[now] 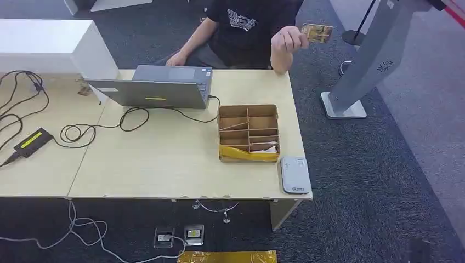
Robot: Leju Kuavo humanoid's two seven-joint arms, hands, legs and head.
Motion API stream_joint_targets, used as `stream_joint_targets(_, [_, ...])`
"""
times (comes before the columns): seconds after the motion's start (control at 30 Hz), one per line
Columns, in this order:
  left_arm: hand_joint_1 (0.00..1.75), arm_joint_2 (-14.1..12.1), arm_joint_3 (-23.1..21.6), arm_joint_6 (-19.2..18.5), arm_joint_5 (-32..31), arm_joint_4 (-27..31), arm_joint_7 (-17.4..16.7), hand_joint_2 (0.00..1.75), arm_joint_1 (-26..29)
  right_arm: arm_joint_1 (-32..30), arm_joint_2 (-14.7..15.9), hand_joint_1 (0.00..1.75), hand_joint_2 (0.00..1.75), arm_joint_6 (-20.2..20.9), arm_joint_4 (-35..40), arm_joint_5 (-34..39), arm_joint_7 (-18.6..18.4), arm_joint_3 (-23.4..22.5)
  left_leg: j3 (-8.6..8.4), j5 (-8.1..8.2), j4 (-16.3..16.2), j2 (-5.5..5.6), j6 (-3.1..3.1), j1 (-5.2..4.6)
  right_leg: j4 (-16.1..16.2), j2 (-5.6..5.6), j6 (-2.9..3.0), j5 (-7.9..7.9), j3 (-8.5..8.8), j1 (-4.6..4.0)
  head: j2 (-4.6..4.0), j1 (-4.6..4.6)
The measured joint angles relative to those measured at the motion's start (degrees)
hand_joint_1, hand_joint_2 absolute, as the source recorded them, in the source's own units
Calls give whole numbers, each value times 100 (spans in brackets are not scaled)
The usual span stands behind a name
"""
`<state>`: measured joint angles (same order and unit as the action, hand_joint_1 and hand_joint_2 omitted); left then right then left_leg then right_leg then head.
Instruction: Pass the card to the sensor for recognition and then transmit it.
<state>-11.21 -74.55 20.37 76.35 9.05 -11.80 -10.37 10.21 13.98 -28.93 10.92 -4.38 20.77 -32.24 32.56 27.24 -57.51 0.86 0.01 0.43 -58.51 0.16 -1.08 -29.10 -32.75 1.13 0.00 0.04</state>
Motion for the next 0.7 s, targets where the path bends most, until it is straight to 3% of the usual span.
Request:
stream_joint_targets(0.1, [0,-2,0,63,41,0,-17,0,1,255,479,0,0,285,203,302,99,-199,0,0,0,-12,0,0,0,18,-13,12,0,1,0,2])
stream_joint_targets(0.13, [0,-2,0,87,46,0,-31,0,0,332,558,0,175,315,269,443,241,-268,-1,1,-1,-16,1,0,0,23,-14,12,0,0,0,0])
stream_joint_targets(0.17, [0,0,0,113,46,0,-50,0,0,433,602,0,175,289,337,592,343,-351,-2,0,-2,-19,1,-1,0,25,-18,19,1,3,0,4])
stream_joint_targets(0.2, [0,2,0,116,39,0,-74,0,-5,561,642,0,175,129,473,729,134,-409,-1,-2,-2,-20,4,-5,0,25,-19,19,-1,8,0,-4])
stream_joint_targets(0.3, [0,-6,0,55,-18,0,-151,0,-34,1007,1095,0,175,-669,1324,1000,-1587,-295,13,-22,-2,1,33,-44,-23,-4,-24,20,-20,48,0,-2])
stream_joint_targets(0.33, [0,-13,0,37,-22,0,-164,0,-33,1265,1349,0,175,-841,1584,1147,-1855,-203,12,-23,-3,-3,34,-47,-25,1,-26,22,-25,48,0,-7])
stream_joint_targets(0.43, [0,-24,0,52,-24,-2,-164,0,-34,1894,1867,0,175,-880,1755,1463,-1517,49,0,-22,-2,-10,33,-28,-17,11,-26,23,-5,31,0,4])
stream_joint_targets(0.57, [0,-11,0,15,-39,-2,-140,0,-32,2320,2176,0,175,-762,1920,1588,-859,343,6,-25,-3,7,35,-37,-21,-9,-27,23,-8,38,0,0])
stream_joint_targets(0.7, [0,-15,0,-72,-81,-2,-68,0,-29,2944,2511,0,175,-563,1930,1509,-546,684,8,-25,-2,9,34,-35,-22,-12,-27,23,-8,34,0,-4])
